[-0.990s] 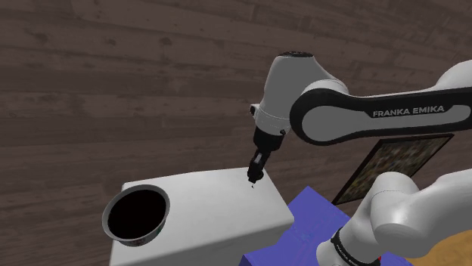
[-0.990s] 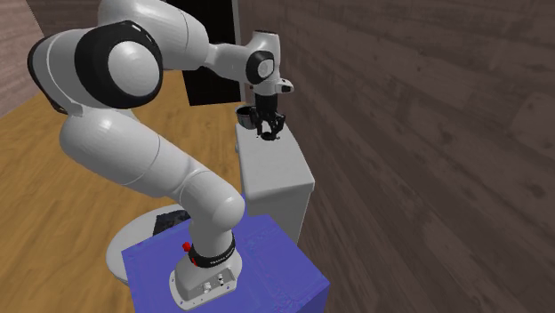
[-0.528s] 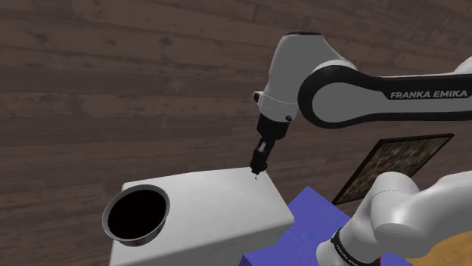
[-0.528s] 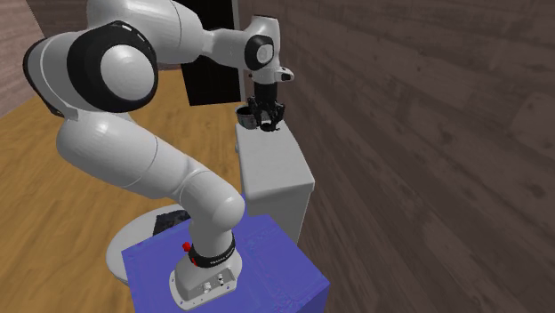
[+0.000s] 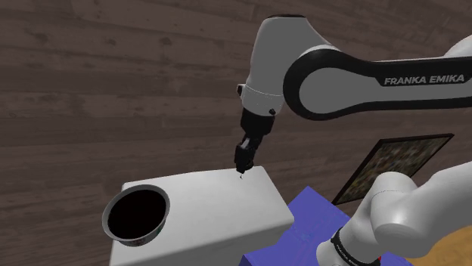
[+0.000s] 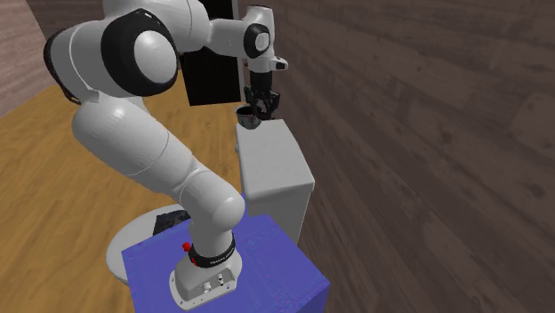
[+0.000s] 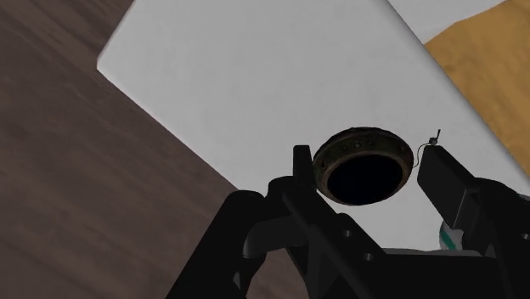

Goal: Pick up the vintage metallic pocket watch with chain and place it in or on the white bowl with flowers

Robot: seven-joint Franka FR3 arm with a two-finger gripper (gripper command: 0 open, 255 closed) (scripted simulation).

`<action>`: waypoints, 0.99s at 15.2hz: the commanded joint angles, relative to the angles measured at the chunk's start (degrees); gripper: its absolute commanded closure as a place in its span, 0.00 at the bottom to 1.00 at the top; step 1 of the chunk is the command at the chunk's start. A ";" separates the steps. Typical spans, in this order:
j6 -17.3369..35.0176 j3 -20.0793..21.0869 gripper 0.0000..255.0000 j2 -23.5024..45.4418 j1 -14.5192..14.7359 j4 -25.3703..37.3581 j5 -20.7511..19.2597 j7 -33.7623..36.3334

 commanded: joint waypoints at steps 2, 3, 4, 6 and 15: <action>0.64 3.05 1.00 5.87 -0.03 5.46 -0.69 3.79; 0.79 4.09 1.00 7.84 -0.03 7.33 -1.08 5.15; 0.89 5.11 1.00 9.86 0.00 9.26 -1.59 6.54; 0.95 7.08 1.00 14.02 0.10 13.32 -2.91 9.42; -2.39 13.60 1.00 35.52 4.11 35.70 -13.72 23.37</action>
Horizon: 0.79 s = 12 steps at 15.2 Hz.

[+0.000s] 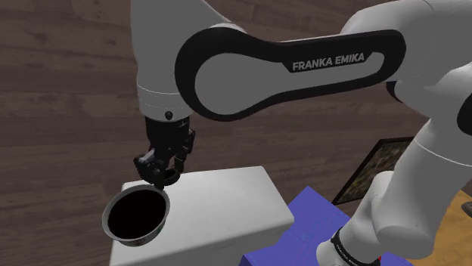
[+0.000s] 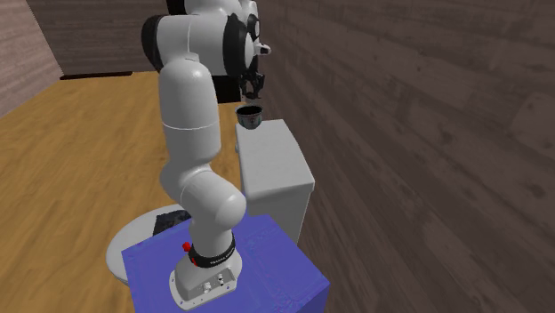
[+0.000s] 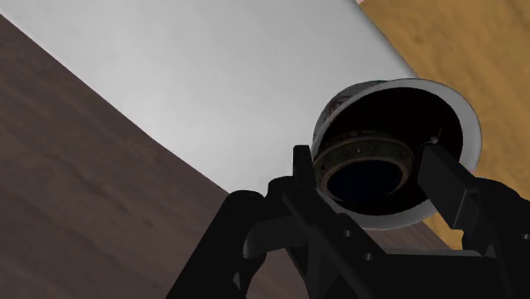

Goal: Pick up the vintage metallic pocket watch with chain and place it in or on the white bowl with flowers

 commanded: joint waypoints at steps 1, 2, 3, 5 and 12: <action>-1.86 0.77 1.00 5.40 1.81 6.37 -3.08 3.04; -2.84 0.93 1.00 8.09 3.03 9.59 -4.59 4.40; -3.94 1.02 1.00 10.83 4.38 12.98 -6.10 5.66; -4.59 0.83 1.00 14.03 6.14 16.39 -7.78 6.99; 0.67 0.55 1.00 14.30 5.74 11.31 -8.05 7.23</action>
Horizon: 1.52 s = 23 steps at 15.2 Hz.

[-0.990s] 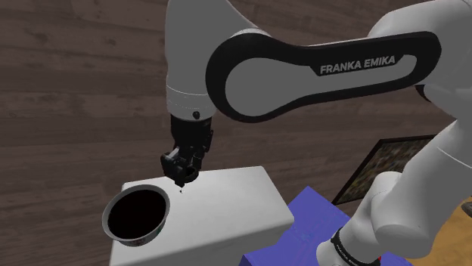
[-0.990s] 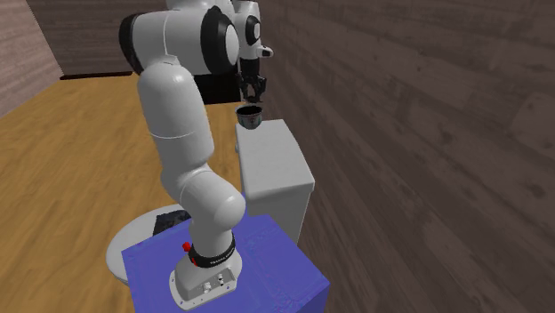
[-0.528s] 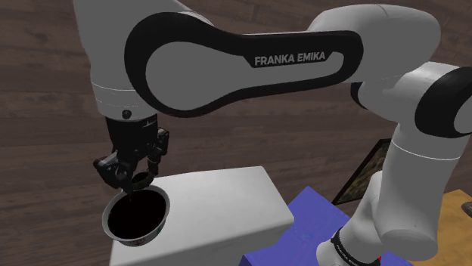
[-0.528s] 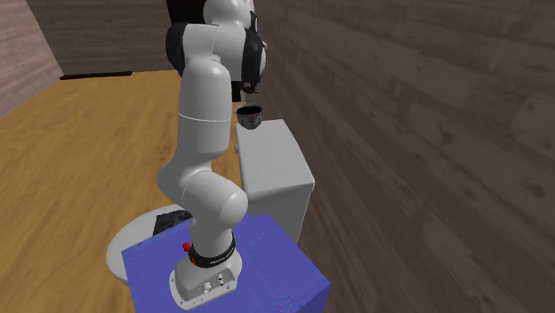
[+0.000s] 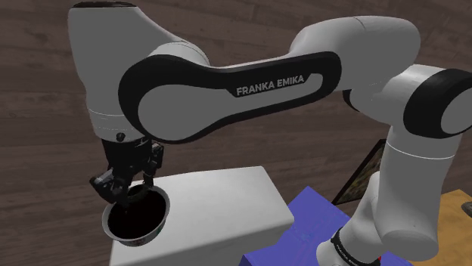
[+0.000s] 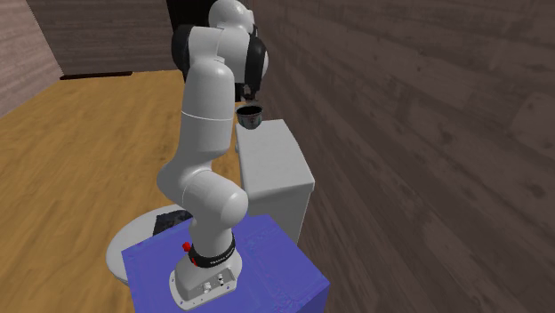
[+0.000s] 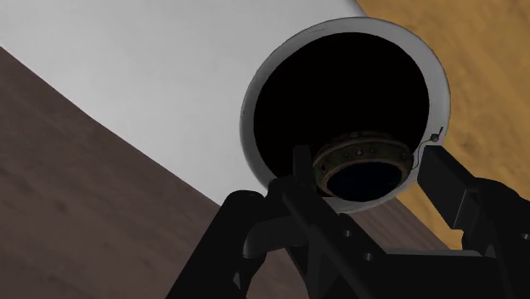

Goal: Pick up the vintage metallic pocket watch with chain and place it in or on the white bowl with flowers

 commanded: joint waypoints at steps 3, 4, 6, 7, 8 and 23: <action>2.91 -0.19 1.00 0.57 -0.04 -2.41 -0.41 0.29; 3.61 -0.24 1.00 0.71 -0.06 -3.01 -0.51 0.36; 5.02 -0.36 1.00 1.02 -0.08 -4.15 -0.74 0.51; 5.73 -0.42 1.00 1.20 -0.08 -4.71 -0.87 0.59; 5.73 -0.42 1.00 1.20 -0.08 -4.72 -0.87 0.59; 2.19 -0.16 0.00 0.48 -0.03 -1.76 -0.33 0.20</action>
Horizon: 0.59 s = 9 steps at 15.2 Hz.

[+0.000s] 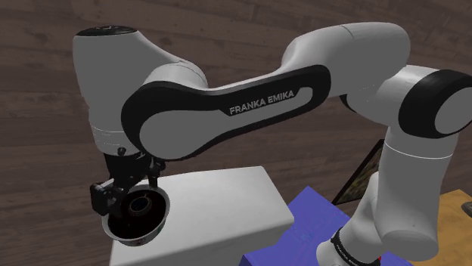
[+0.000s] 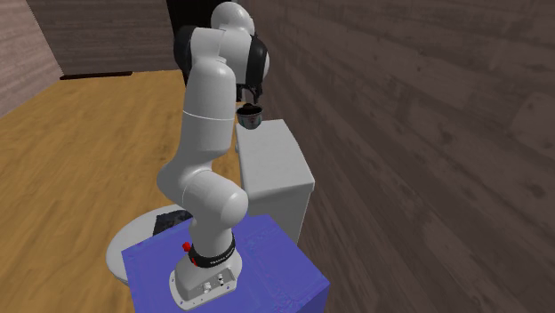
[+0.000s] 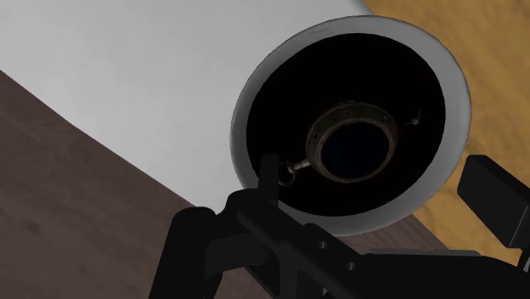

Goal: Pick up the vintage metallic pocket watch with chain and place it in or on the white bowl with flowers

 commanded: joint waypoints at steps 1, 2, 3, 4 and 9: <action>-3.21 0.21 0.00 -0.78 -0.08 2.52 0.54 -0.46; -4.67 0.28 0.00 -0.90 0.01 3.89 0.65 -0.57; -4.67 0.28 0.00 -0.91 0.01 3.89 0.65 -0.57; -4.67 0.28 0.00 -0.91 0.01 3.88 0.66 -0.57; -4.67 0.28 0.00 -0.91 0.01 3.89 0.65 -0.57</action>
